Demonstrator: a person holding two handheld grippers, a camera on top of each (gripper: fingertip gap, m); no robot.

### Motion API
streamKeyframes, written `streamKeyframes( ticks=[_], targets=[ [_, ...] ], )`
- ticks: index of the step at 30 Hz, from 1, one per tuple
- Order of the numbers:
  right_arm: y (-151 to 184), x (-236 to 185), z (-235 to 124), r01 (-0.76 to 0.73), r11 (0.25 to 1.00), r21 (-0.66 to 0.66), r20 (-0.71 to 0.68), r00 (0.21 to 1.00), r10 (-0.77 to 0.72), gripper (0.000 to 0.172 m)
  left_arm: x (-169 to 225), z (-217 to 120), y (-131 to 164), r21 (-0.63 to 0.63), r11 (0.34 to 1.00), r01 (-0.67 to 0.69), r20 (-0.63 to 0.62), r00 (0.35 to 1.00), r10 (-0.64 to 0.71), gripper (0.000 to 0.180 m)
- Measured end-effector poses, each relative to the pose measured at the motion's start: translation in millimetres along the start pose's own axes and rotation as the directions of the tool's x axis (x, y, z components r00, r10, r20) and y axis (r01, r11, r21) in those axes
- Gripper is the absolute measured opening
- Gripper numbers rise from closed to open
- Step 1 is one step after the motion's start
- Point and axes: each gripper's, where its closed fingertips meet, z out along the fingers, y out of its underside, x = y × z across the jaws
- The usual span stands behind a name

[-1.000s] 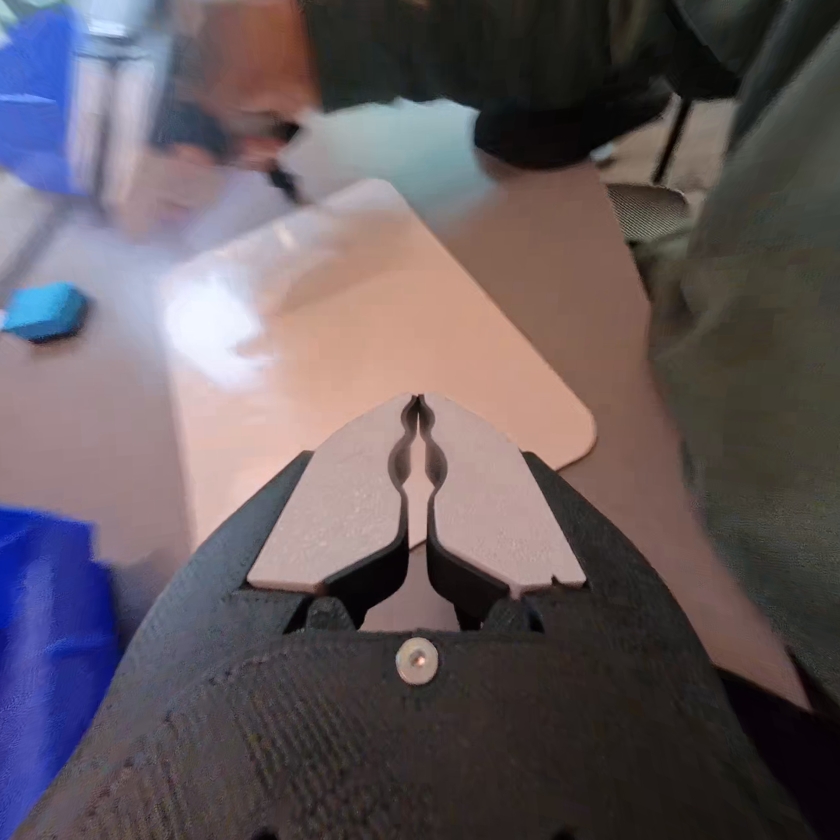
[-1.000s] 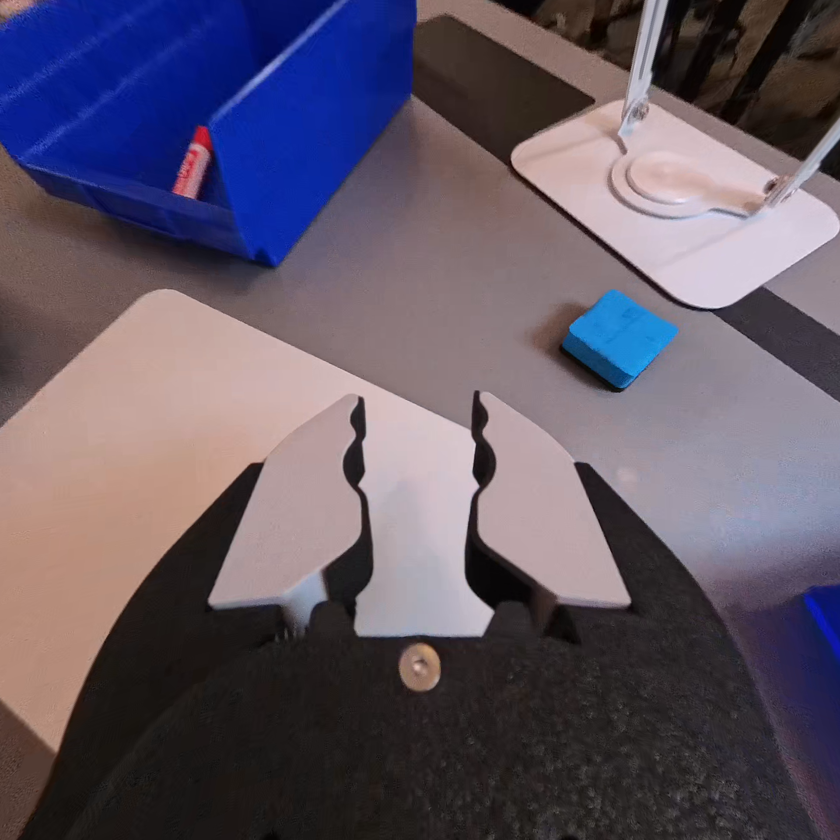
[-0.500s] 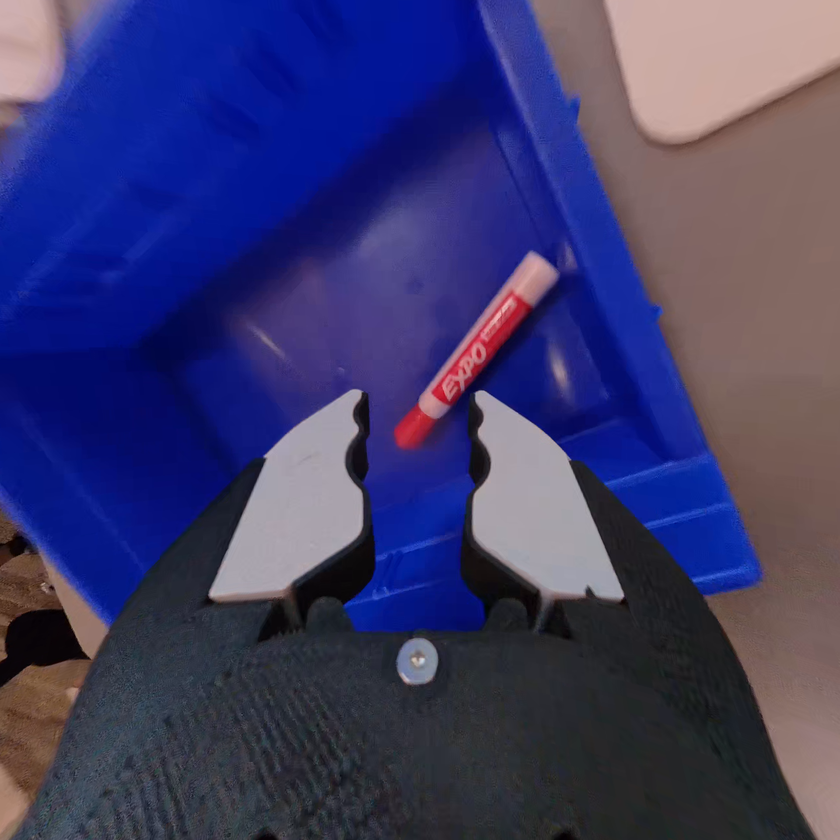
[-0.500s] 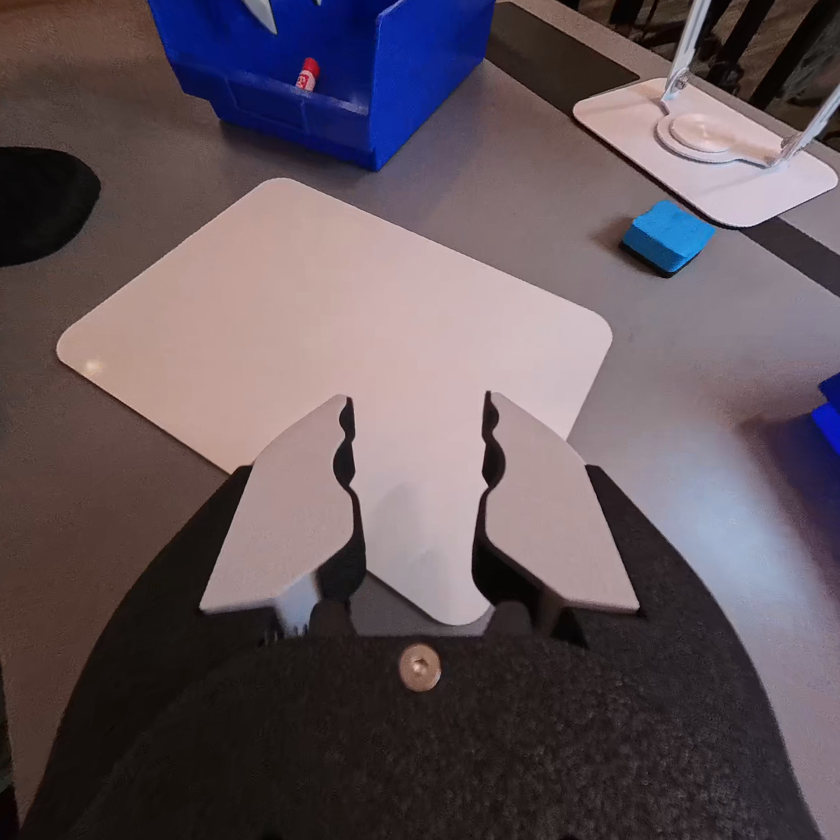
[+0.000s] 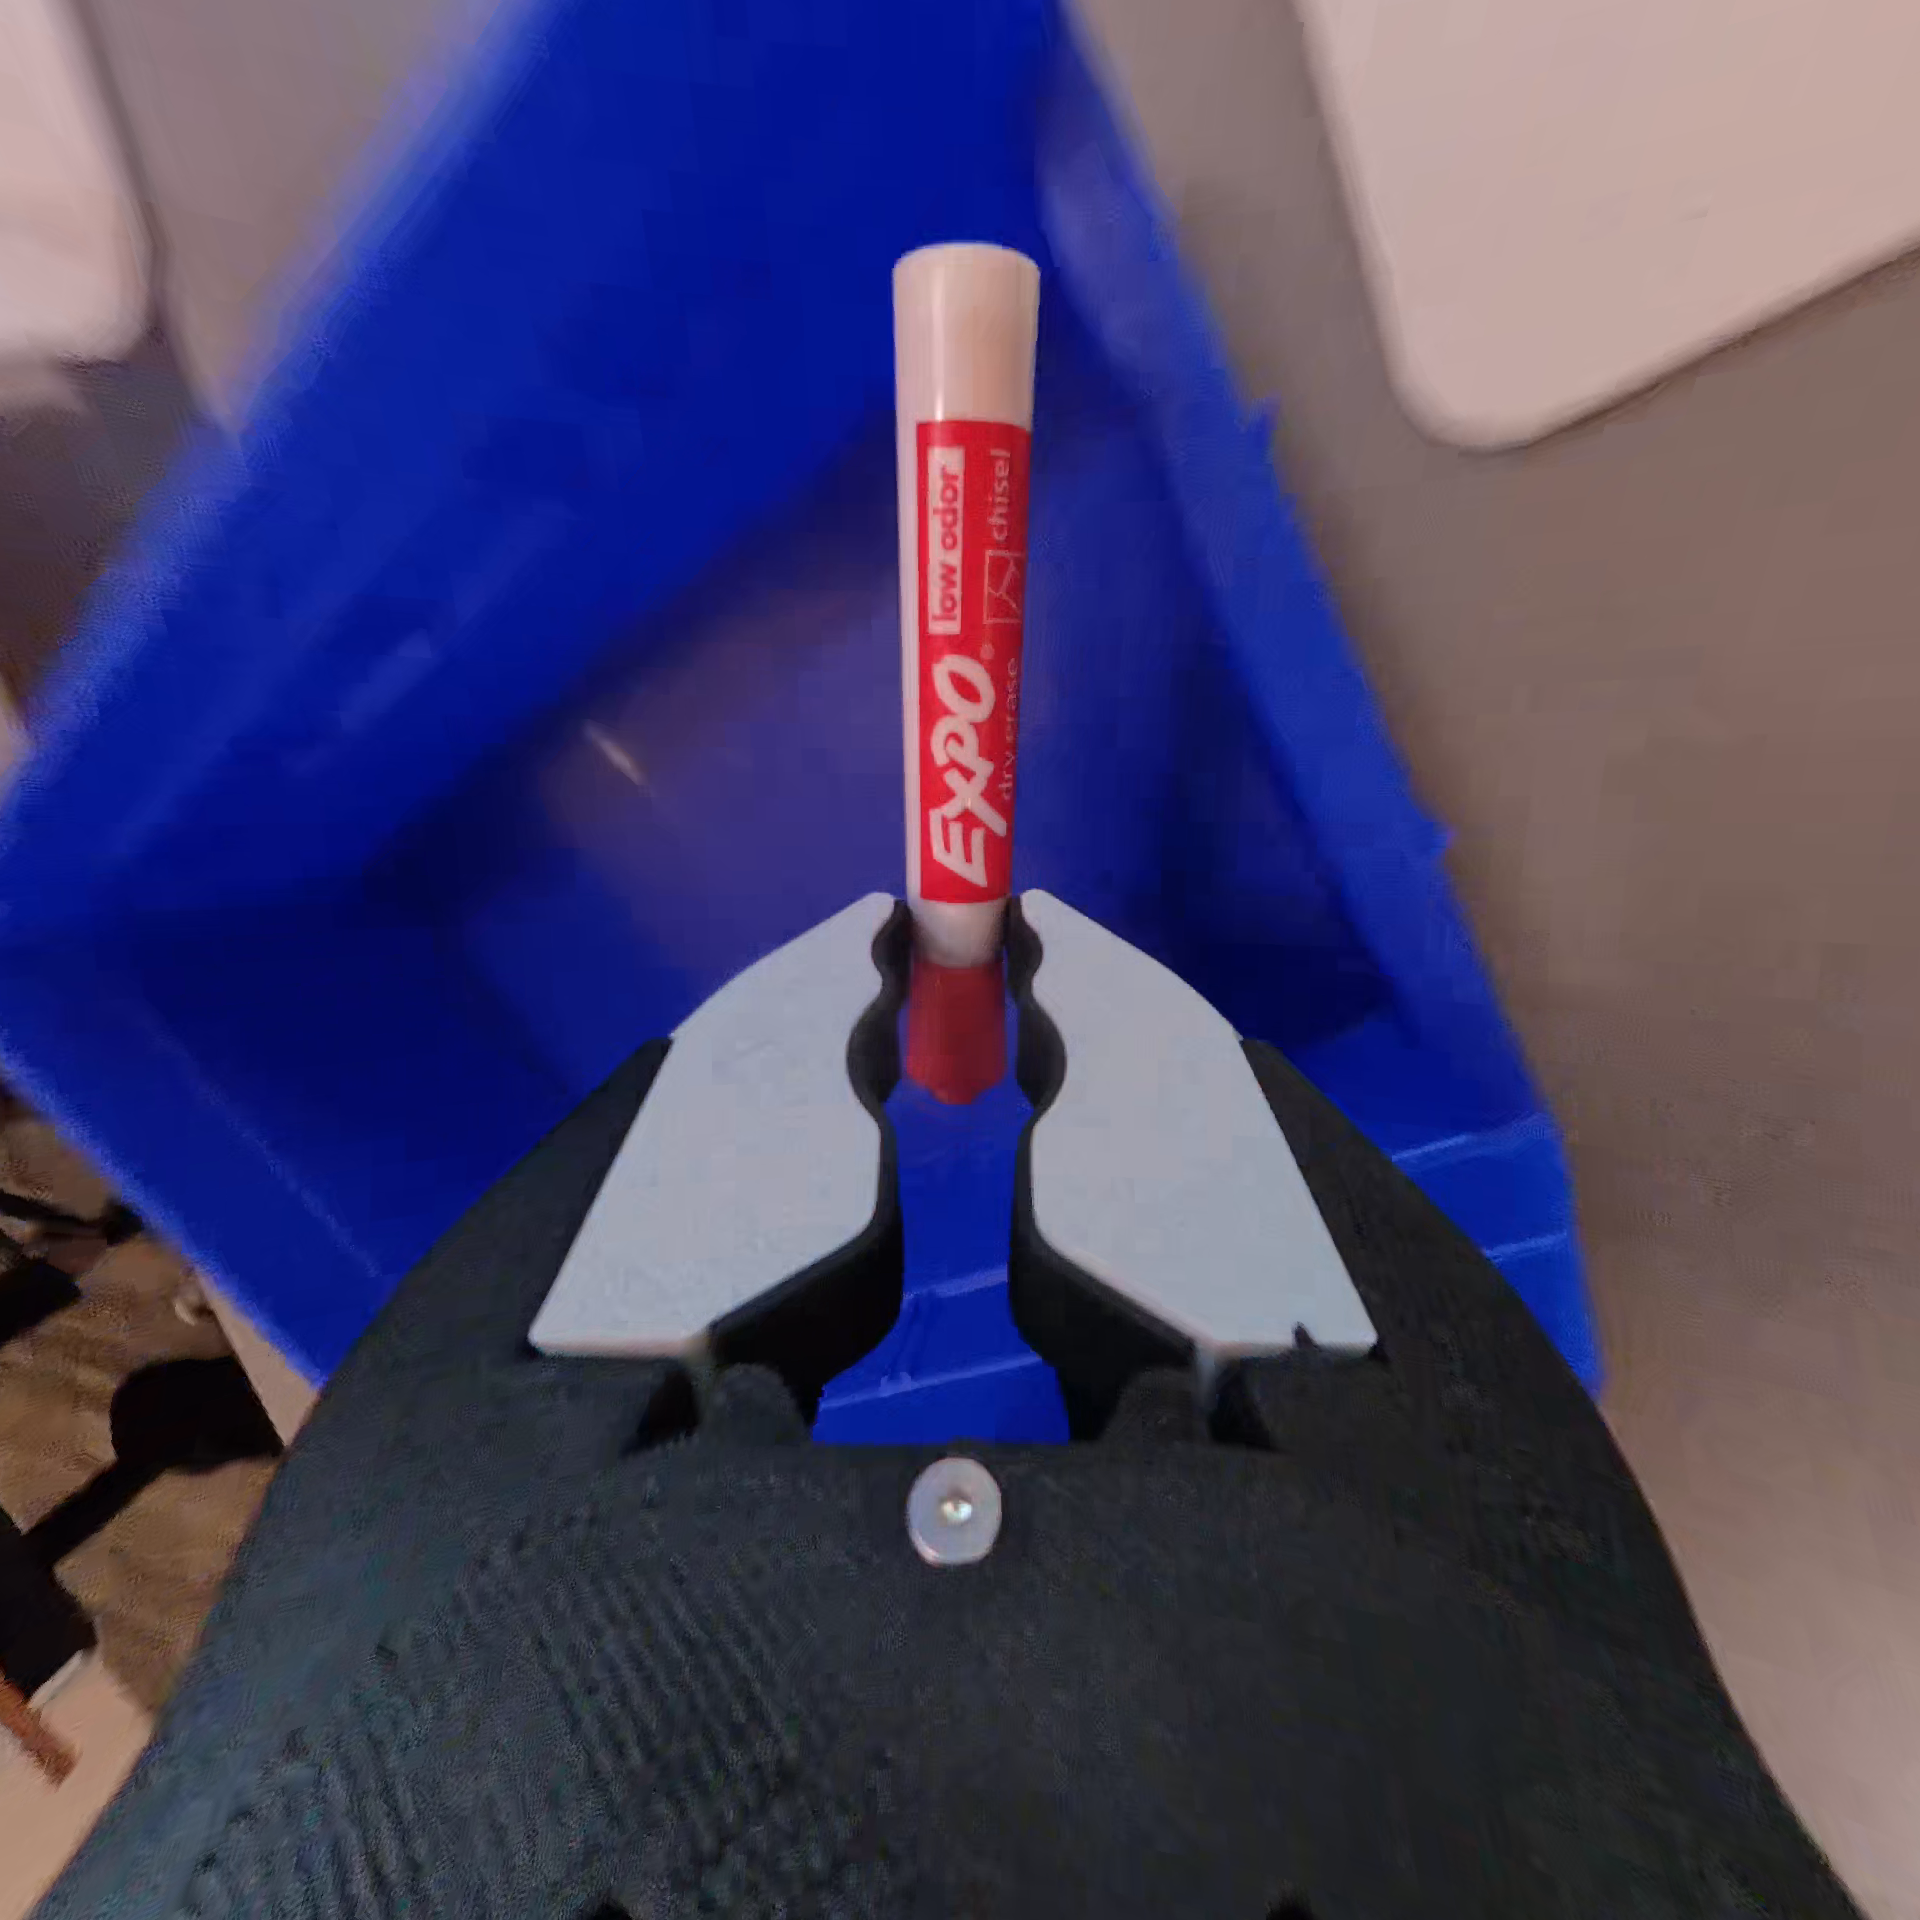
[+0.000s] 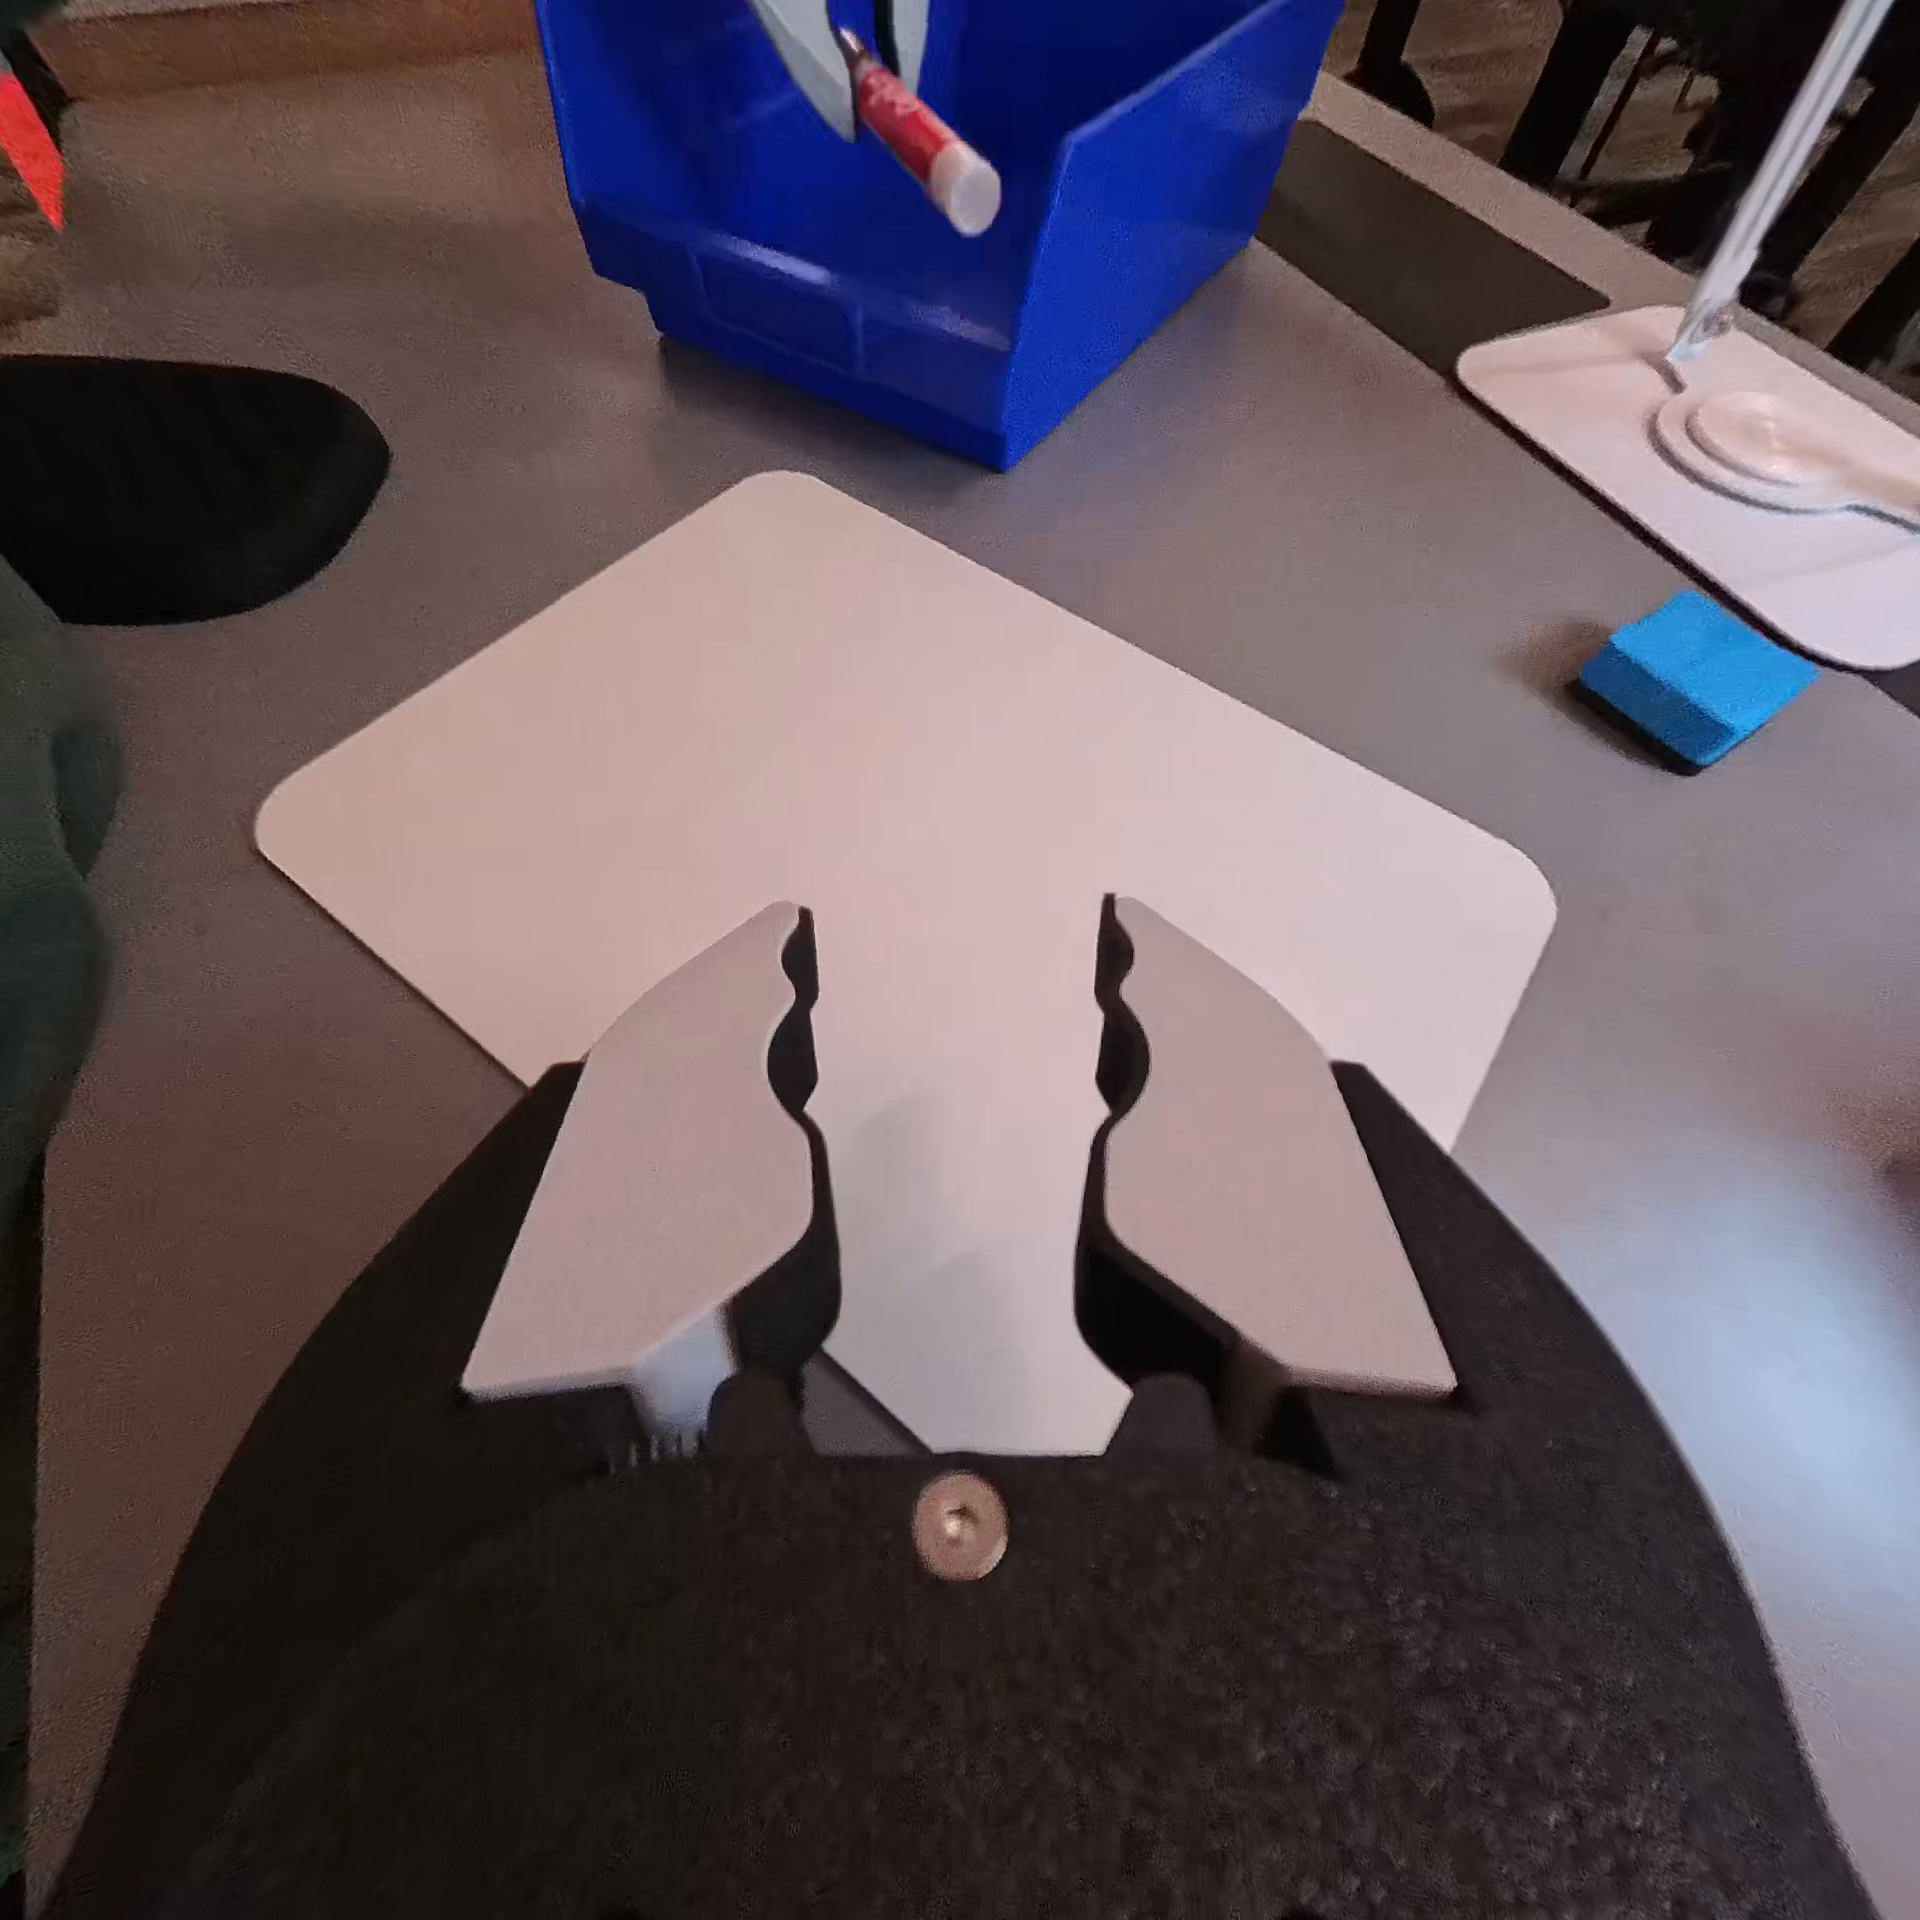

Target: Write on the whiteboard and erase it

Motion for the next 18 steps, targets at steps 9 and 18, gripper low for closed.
streamKeyframes(
  ticks=[9, 18],
  targets=[
    [-69.3, -63.7, 49.3, 0.259, 0.958, 0.125, 0.047, 0.963, -0.266, 0.057, 130.2, -17.3, -141.2, 0.423, 0.902, -0.091, 0.085, 0.995, 0.06, 0.018],
    [-60.1, -108.8, 95.7, 0.412, 0.908, 0.083, 0.165, 0.892, -0.42, 0.03, 175.1, 14.9, -170.9, 0.52, 0.854, -0.039, -0.034, 0.997, 0.067, 0.018]
  ],
)
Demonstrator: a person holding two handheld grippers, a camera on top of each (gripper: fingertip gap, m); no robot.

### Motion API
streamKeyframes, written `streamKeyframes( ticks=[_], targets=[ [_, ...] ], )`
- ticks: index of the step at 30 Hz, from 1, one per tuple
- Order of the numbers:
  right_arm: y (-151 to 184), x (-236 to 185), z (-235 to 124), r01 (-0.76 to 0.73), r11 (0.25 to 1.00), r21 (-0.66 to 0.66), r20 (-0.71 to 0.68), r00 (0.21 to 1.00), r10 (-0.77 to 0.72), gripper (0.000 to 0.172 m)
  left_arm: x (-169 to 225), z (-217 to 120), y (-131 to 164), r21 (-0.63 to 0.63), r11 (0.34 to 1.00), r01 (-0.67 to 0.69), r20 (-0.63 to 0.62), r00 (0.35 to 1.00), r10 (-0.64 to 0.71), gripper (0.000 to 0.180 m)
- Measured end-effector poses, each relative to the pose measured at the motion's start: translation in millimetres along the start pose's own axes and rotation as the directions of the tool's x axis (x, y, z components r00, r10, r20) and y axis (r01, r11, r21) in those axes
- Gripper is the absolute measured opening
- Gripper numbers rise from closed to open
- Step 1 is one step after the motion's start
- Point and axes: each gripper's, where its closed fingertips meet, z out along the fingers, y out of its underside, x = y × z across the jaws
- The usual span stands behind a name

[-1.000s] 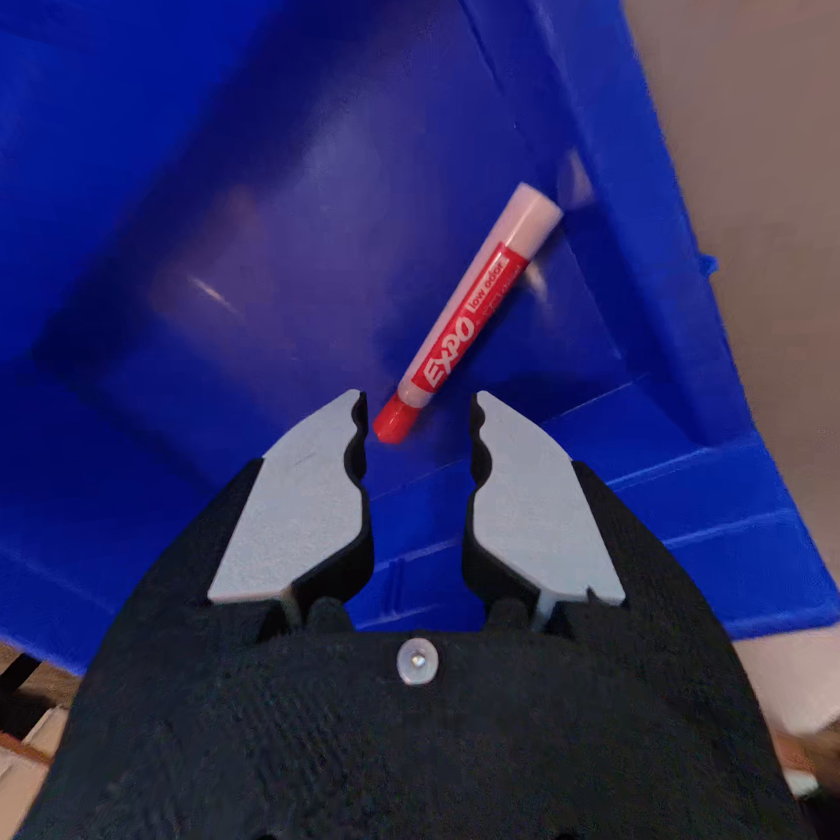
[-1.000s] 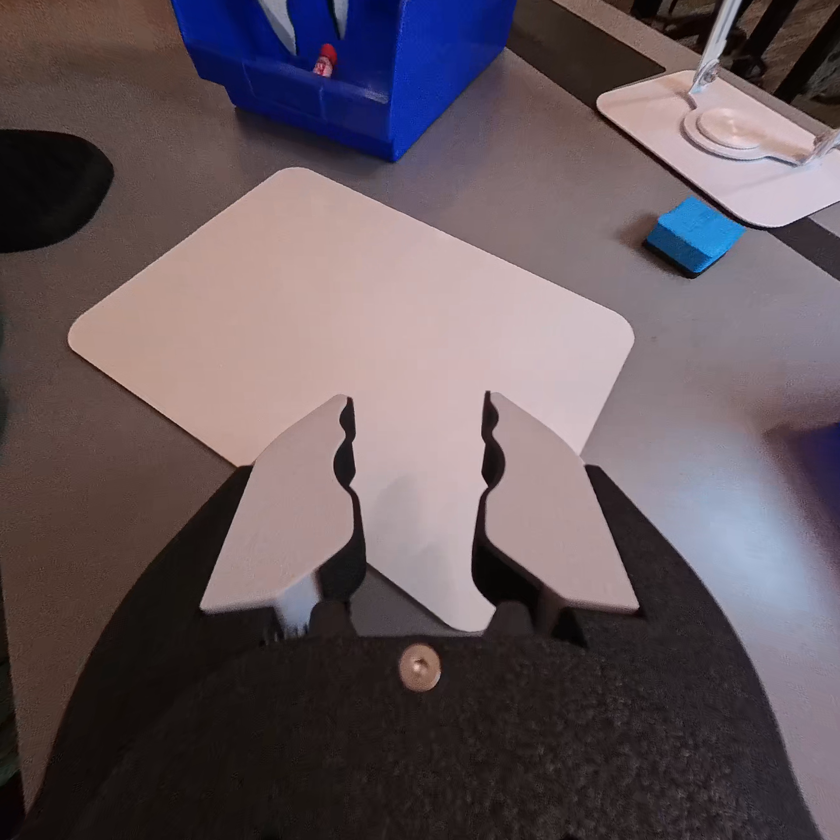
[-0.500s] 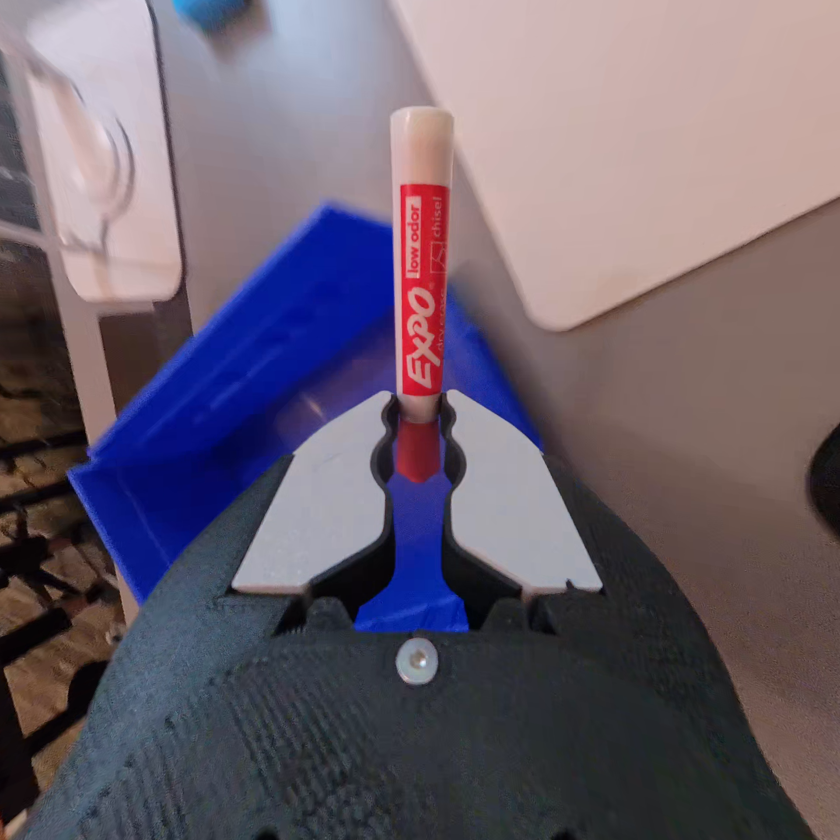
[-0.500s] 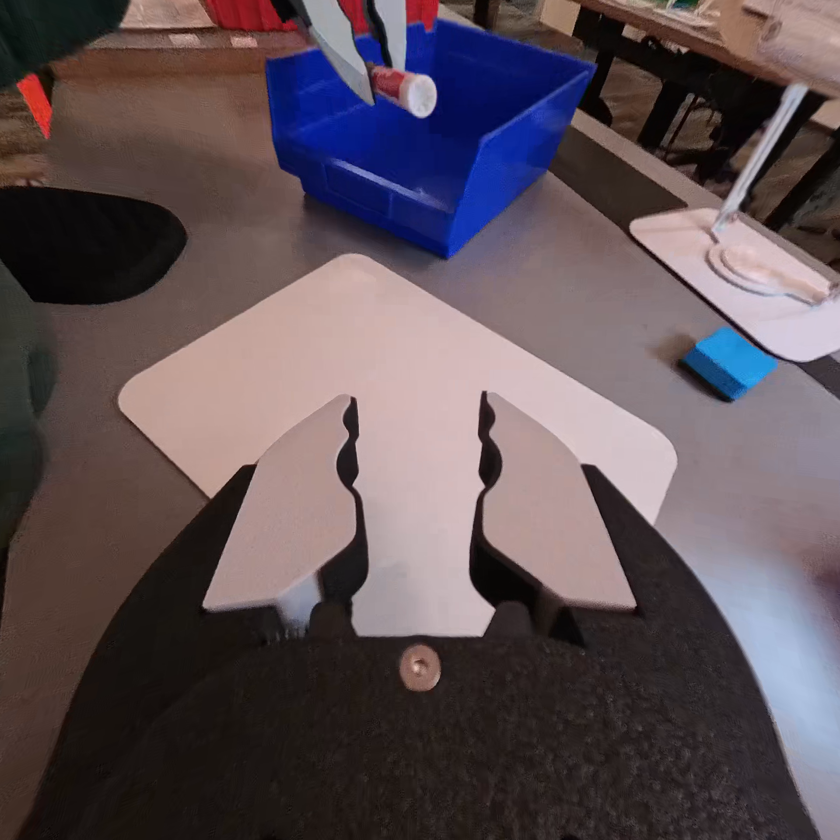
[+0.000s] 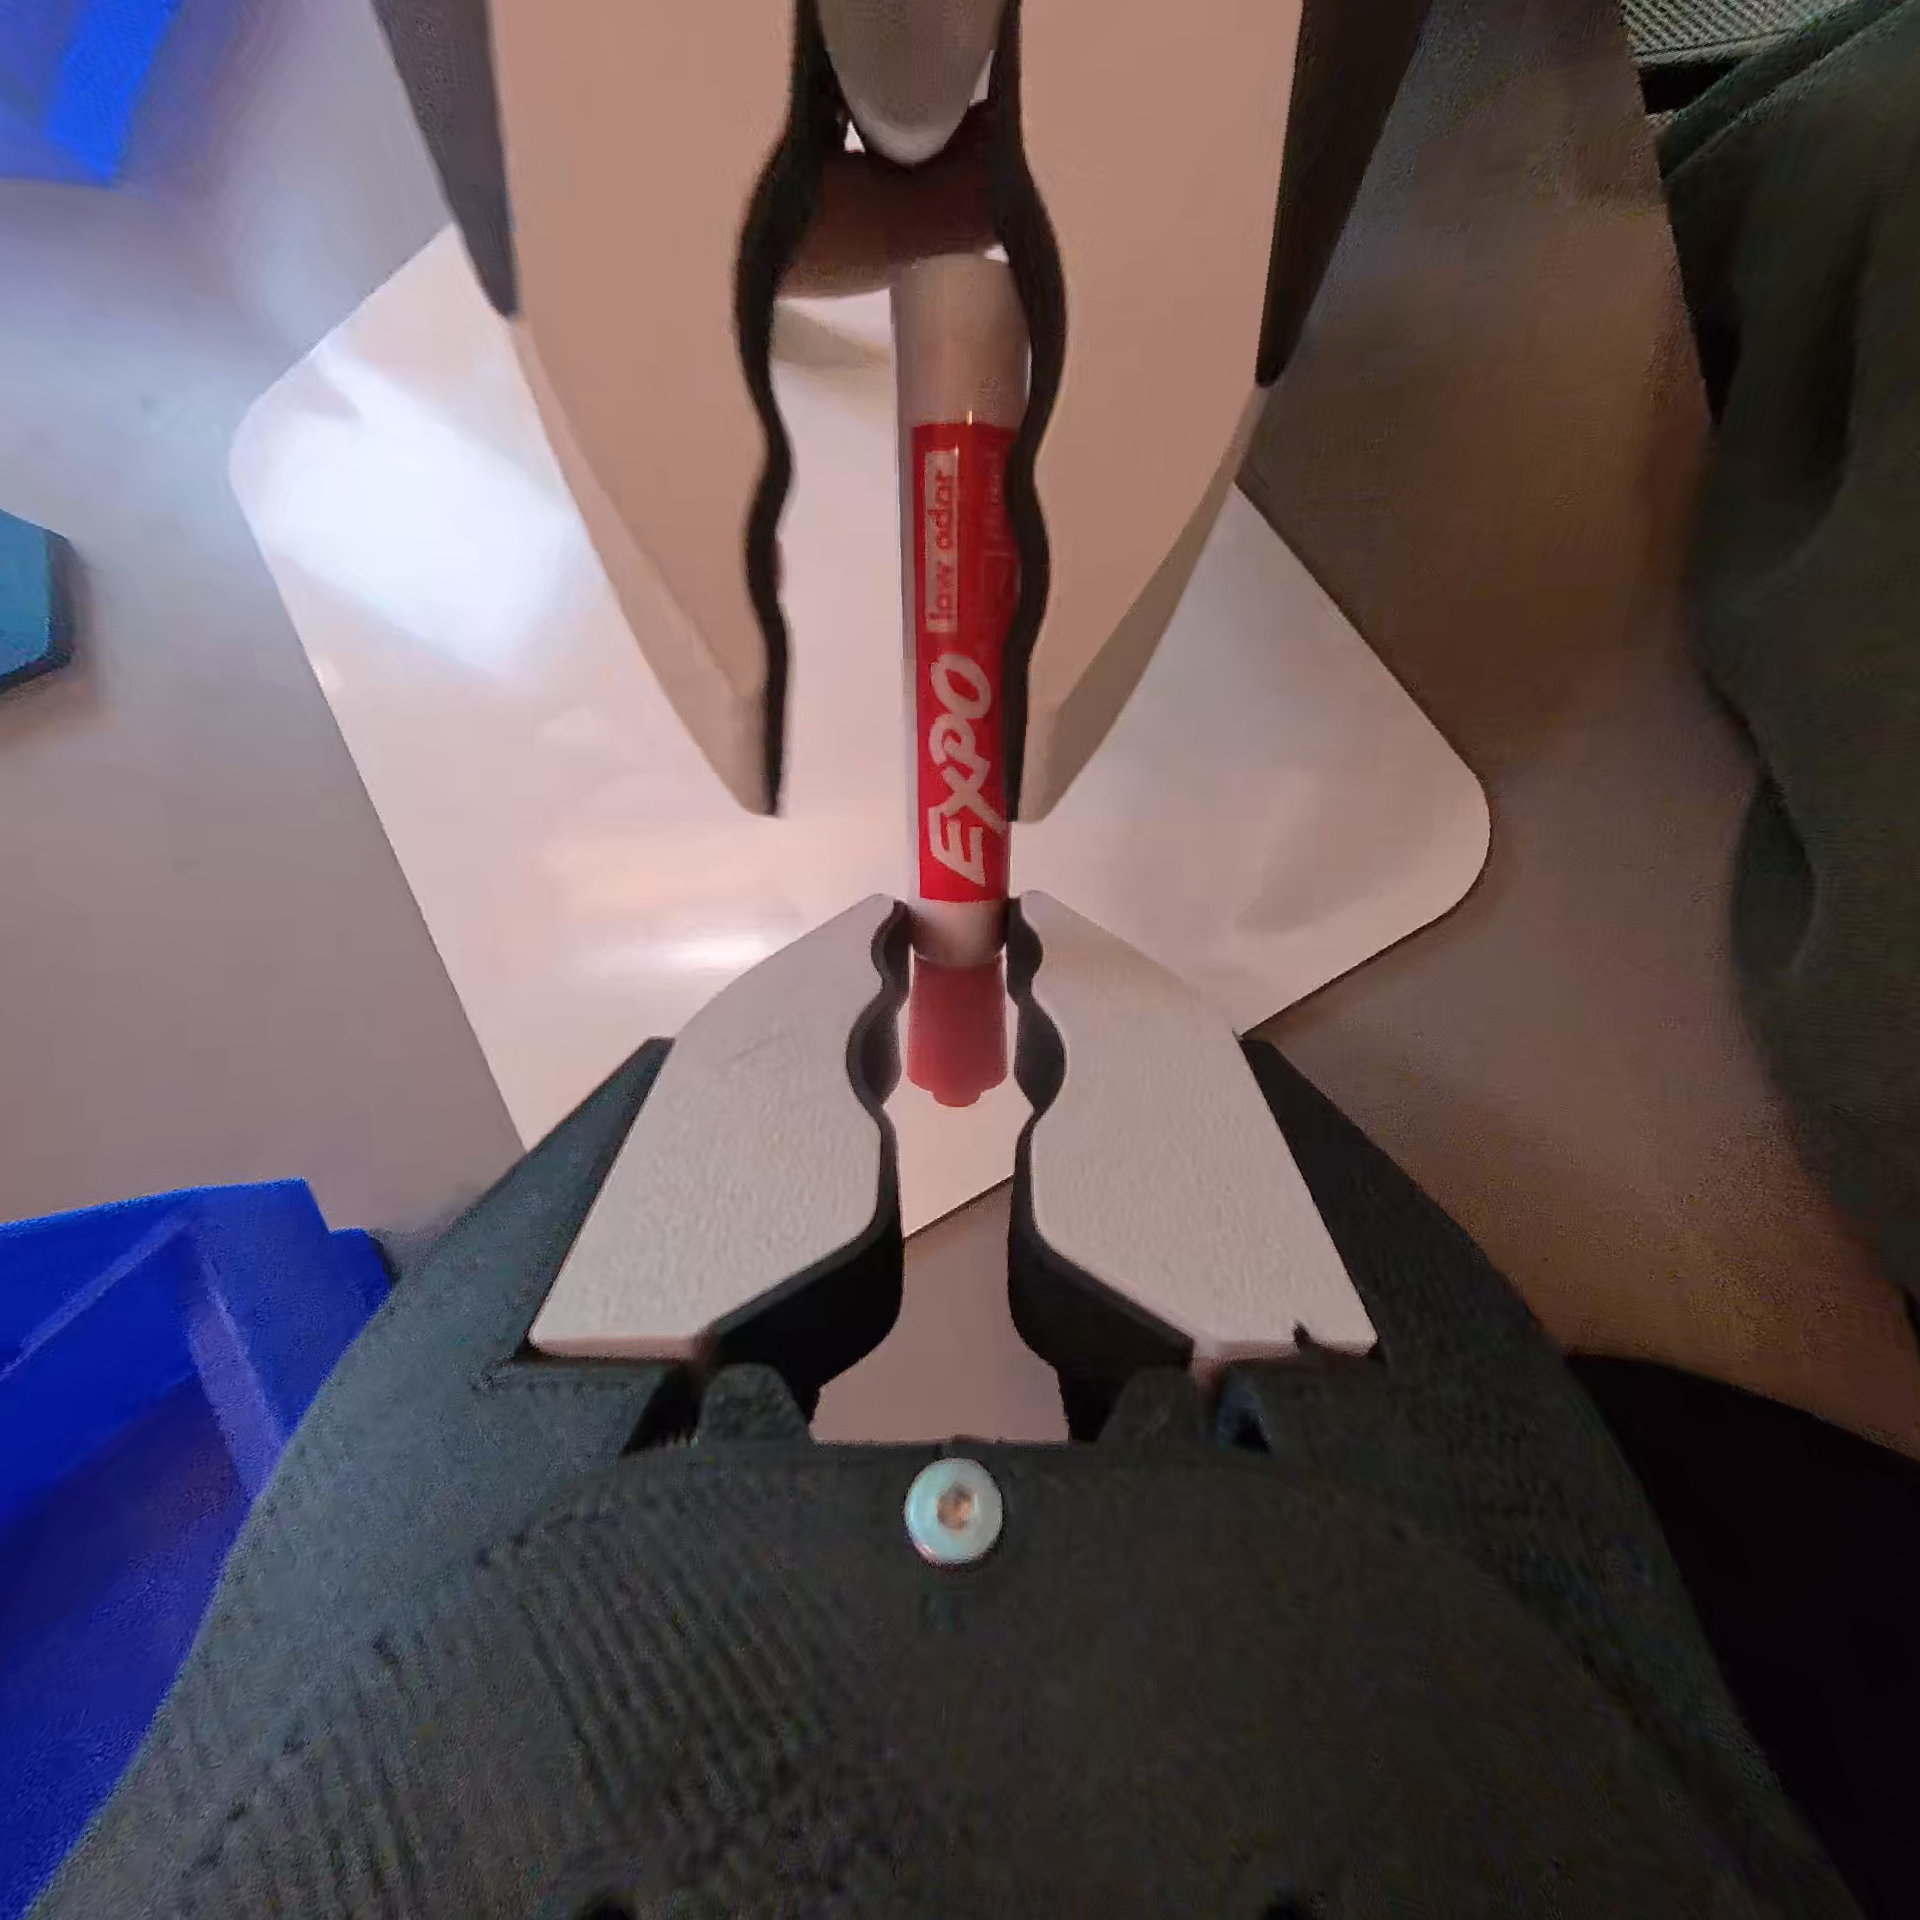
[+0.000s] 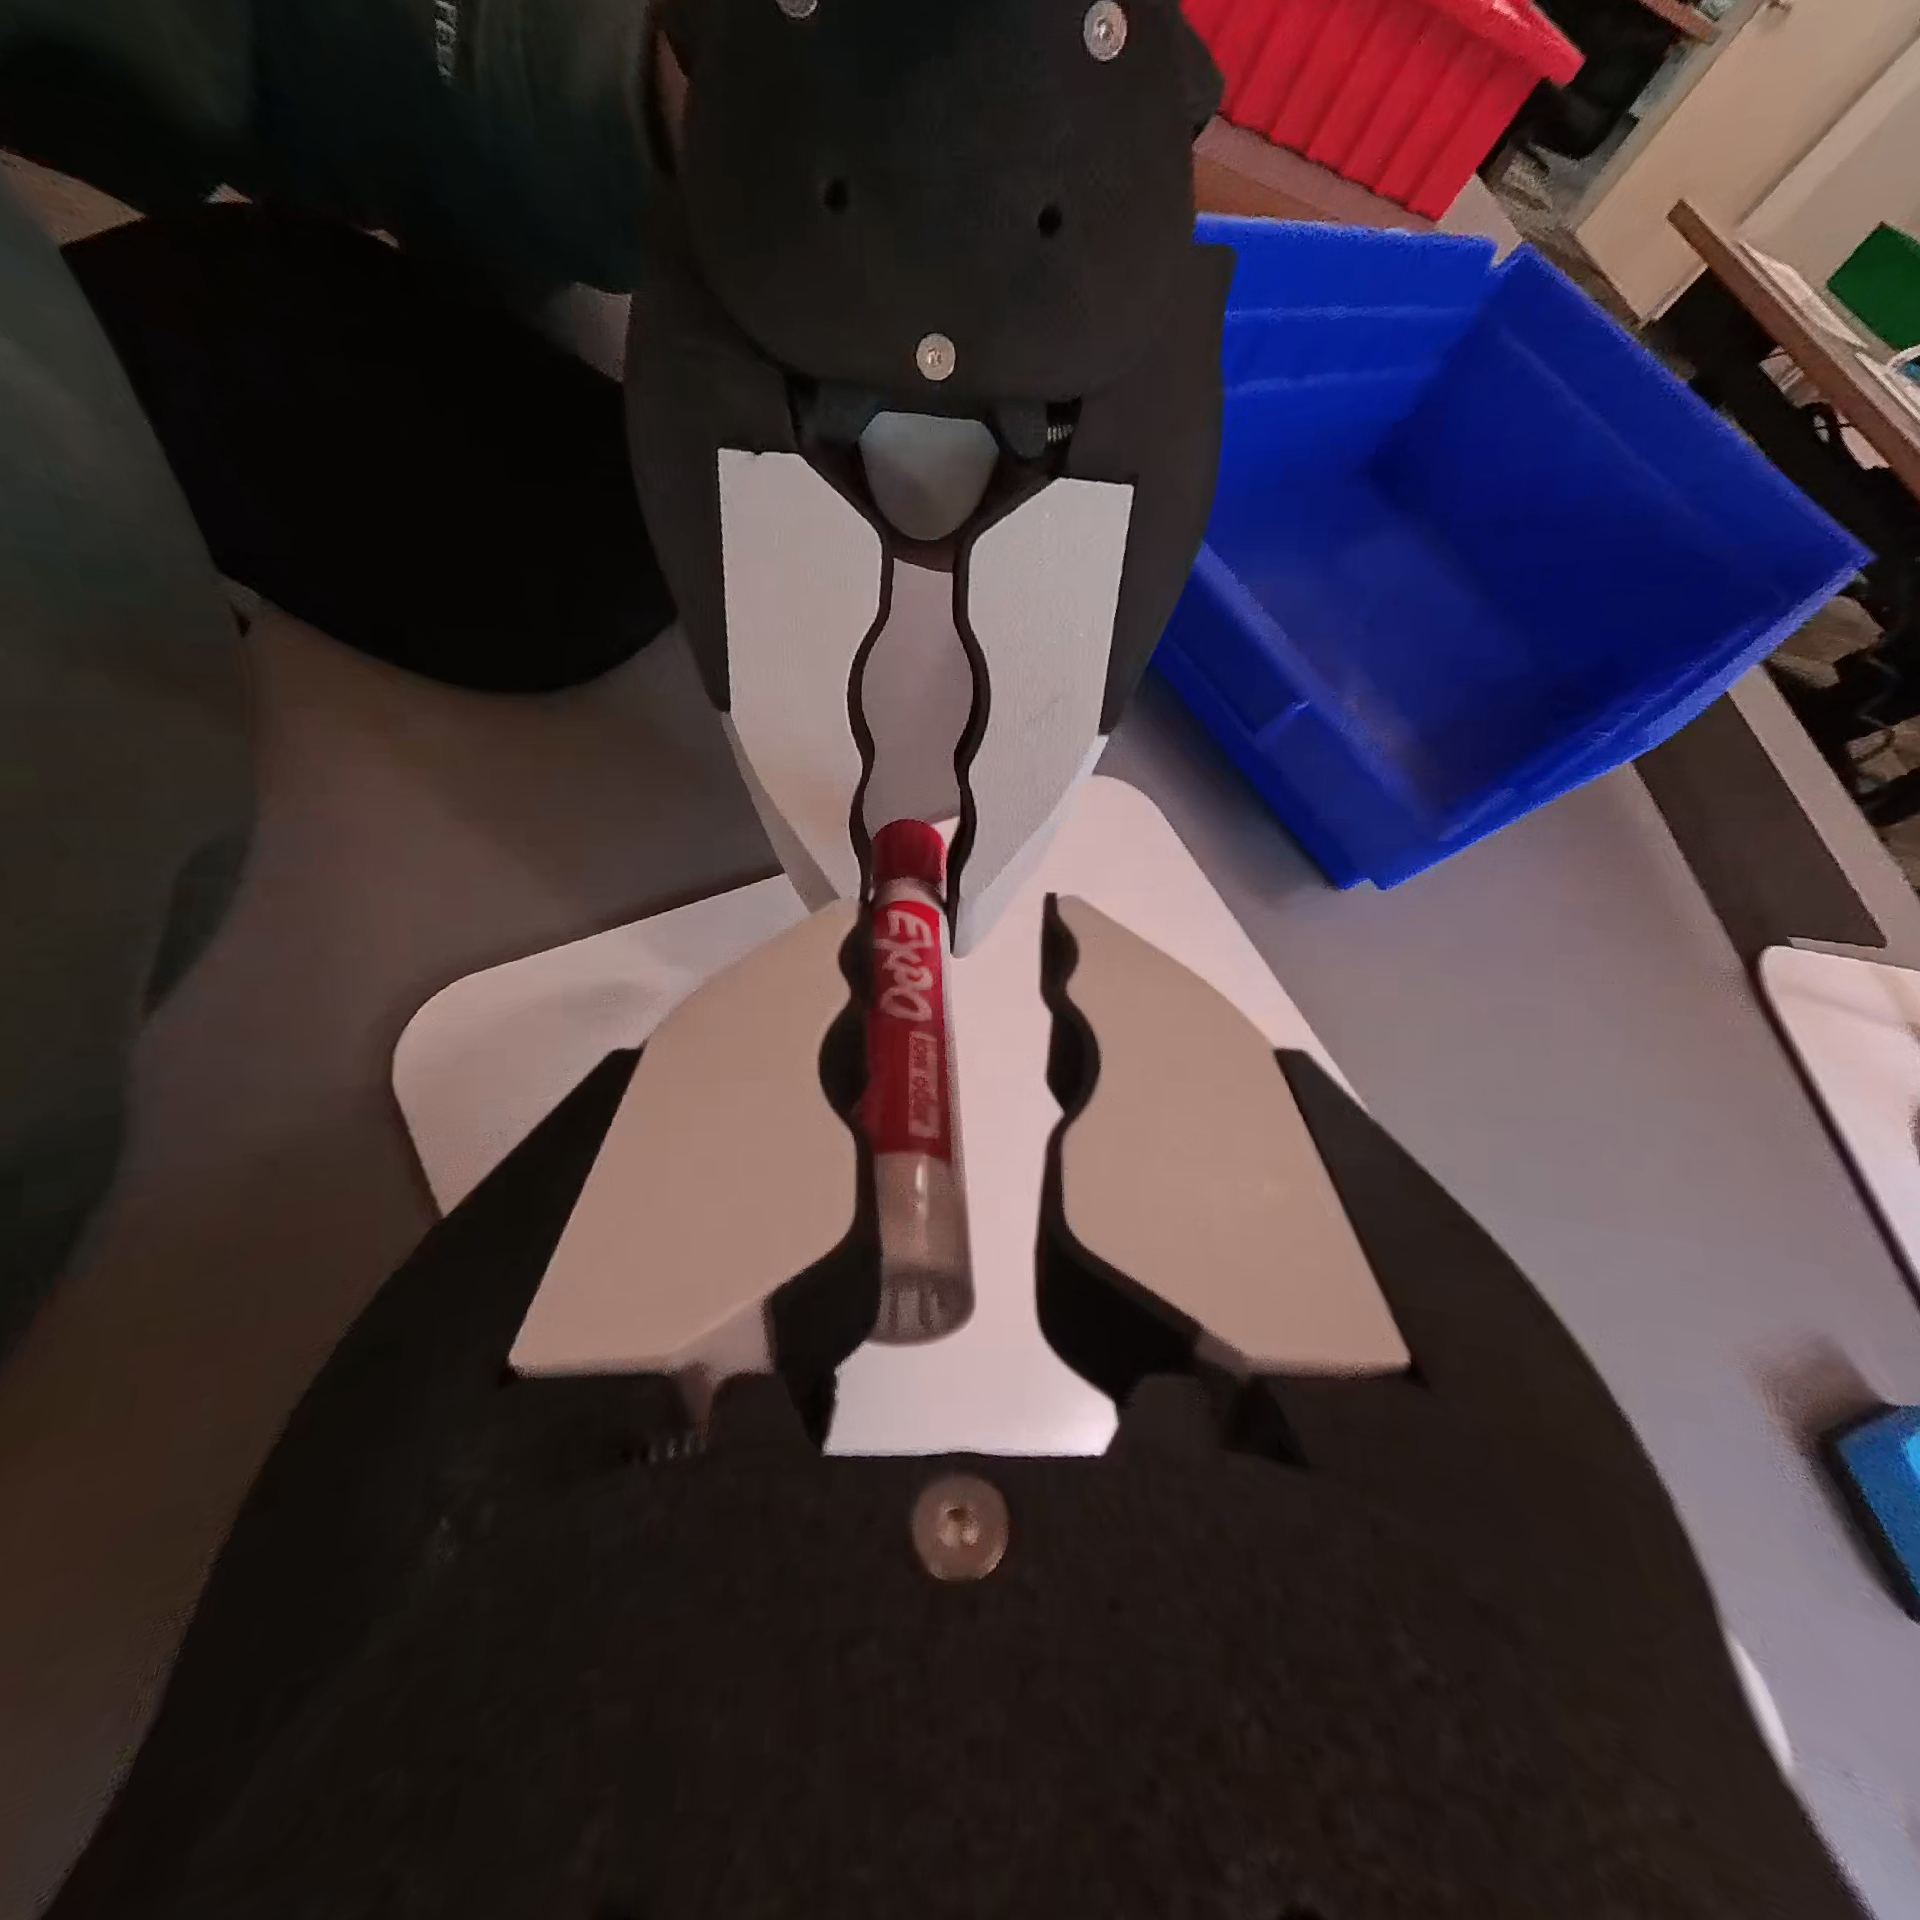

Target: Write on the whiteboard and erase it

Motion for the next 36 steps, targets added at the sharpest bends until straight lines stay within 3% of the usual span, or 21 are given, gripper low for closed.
streamKeyframes(
  ticks=[2, 4, 9, 16, 19, 23, 27, 32, 36],
  targets=[
    [5.2, -5.7, 5.6, -0.003, 1.0, 0.002, 0.03, 1.0, 0.003, 0.019, 2.9, 1.4, 0.5, 0.025, 0.999, 0.022, -0.019, 1.0, -0.021, 0.018],
    [9.8, -11.5, 9.4, -0.009, 1.0, 0.005, 0.058, 0.998, 0.009, 0.019, 6.4, 2.0, 1.4, 0.046, 0.998, 0.044, -0.048, 0.998, -0.042, 0.018],
    [7.4, -7.4, 9.2, -0.043, 0.997, 0.058, 0.066, 0.997, 0.039, 0.044, 4.8, 2.3, 5.9, 0.048, 0.998, 0.051, -0.041, 0.998, -0.049, 0.018],
    [10.9, 2.0, -3.9, -0.05, 0.995, 0.082, 0.067, 0.997, 0.045, 0.047, -2.5, -8.6, 7.0, 0.097, 0.993, 0.071, -0.03, 0.997, -0.068, 0.018],
    [12.9, -2.0, -1.7, -0.043, 0.996, 0.079, 0.086, 0.996, 0.037, 0.044, -2.1, -10.2, 3.9, 0.12, 0.99, 0.073, -0.039, 0.997, -0.069, 0.018],
    [13.3, -8.3, 1.9, -0.016, 0.997, 0.08, 0.096, 0.995, 0.008, 0.021, 1.1, -9.6, -0.1, 0.141, 0.987, 0.08, -0.053, 0.996, -0.073, 0.018],
    [10.0, -6.7, -2.0, -0.018, 0.997, 0.08, 0.084, 0.996, 0.012, 0.02, 1.0, -13.6, -7.3, 0.199, 0.977, 0.07, -0.054, 0.997, -0.061, 0.018],
    [-8.5, 4.8, -21.2, -0.116, 0.975, 0.19, 0.112, 0.989, 0.096, 0.02, -9.6, -33.4, -24.6, 0.335, 0.942, 0.008, 0.038, 0.999, -0.022, 0.027],
    [-12.2, 12.0, -31.6, -0.178, 0.954, 0.239, 0.135, 0.98, 0.149, 0.02, -14.7, -45.8, -32.4, 0.41, 0.912, -0.027, 0.098, 0.995, -0.014, 0.023]
  ],
)
